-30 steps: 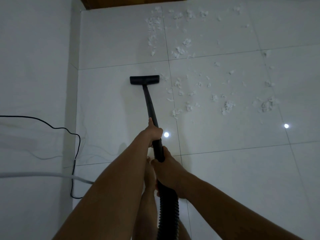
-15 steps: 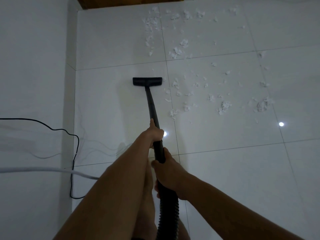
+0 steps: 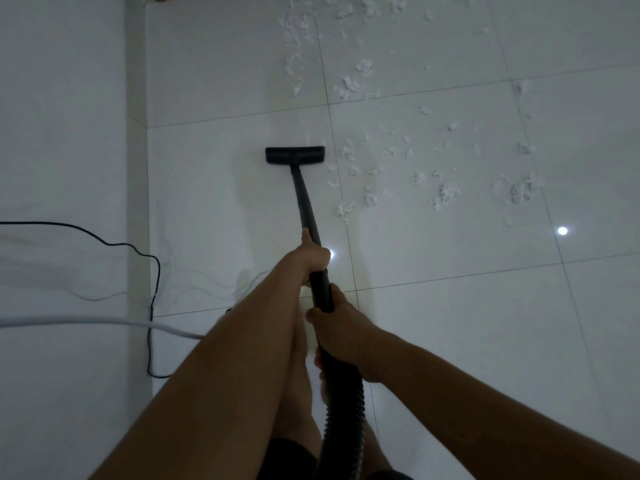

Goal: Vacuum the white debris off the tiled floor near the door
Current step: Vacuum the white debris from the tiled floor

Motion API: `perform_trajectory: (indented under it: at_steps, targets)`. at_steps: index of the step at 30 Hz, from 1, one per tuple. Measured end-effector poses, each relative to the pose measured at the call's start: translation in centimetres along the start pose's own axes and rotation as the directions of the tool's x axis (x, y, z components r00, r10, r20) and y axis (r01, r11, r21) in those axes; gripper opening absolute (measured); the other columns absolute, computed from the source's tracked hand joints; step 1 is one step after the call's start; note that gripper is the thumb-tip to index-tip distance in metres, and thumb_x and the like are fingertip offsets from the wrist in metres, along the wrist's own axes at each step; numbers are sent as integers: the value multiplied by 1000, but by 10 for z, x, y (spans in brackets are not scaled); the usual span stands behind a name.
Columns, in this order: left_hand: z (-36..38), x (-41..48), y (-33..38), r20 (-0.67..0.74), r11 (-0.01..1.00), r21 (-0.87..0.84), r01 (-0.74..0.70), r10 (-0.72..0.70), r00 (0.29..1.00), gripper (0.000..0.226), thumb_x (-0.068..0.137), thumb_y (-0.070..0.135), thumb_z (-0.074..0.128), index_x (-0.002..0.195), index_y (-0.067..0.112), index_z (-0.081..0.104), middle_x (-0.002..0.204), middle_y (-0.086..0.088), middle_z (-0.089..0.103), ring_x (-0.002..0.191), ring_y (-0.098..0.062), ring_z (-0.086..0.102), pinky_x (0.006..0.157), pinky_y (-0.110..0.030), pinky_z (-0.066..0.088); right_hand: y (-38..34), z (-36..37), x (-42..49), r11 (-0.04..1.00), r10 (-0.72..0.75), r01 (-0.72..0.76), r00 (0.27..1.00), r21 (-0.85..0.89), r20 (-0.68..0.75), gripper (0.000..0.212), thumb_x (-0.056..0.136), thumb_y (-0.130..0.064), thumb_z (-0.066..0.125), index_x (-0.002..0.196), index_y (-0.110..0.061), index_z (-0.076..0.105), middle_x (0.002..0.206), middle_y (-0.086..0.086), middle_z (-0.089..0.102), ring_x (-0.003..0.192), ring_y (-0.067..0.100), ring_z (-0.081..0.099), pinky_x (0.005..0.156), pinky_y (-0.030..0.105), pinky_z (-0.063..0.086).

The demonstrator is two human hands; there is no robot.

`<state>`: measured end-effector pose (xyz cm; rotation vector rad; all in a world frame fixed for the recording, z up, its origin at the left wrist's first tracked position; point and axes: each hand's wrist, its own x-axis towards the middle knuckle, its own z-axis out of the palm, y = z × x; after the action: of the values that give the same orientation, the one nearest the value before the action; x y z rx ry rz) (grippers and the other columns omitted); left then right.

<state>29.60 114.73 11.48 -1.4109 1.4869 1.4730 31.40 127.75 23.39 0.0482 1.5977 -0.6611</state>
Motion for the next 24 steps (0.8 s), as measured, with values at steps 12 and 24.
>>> perform_trajectory:
  at_steps: [12, 24]
  targets:
    - [10, -10, 2, 9, 999, -32, -8, 8, 1000, 85, 102, 11, 44, 158, 36, -16, 138, -18, 47, 82, -26, 56, 81, -41, 55, 6, -10, -8, 998, -25, 24, 1000, -56, -11, 54, 107, -28, 47, 157, -29, 28, 96, 7, 59, 76, 19, 59, 78, 36, 55]
    - [-5, 42, 10, -9, 997, -45, -66, 66, 998, 86, 103, 13, 45, 157, 39, -16, 142, -15, 43, 104, -31, 56, 91, -45, 54, 5, -3, 54, 999, -38, 37, 999, -33, -31, 67, 103, -27, 50, 159, -41, 16, 111, 15, 58, 89, 31, 64, 93, 55, 59]
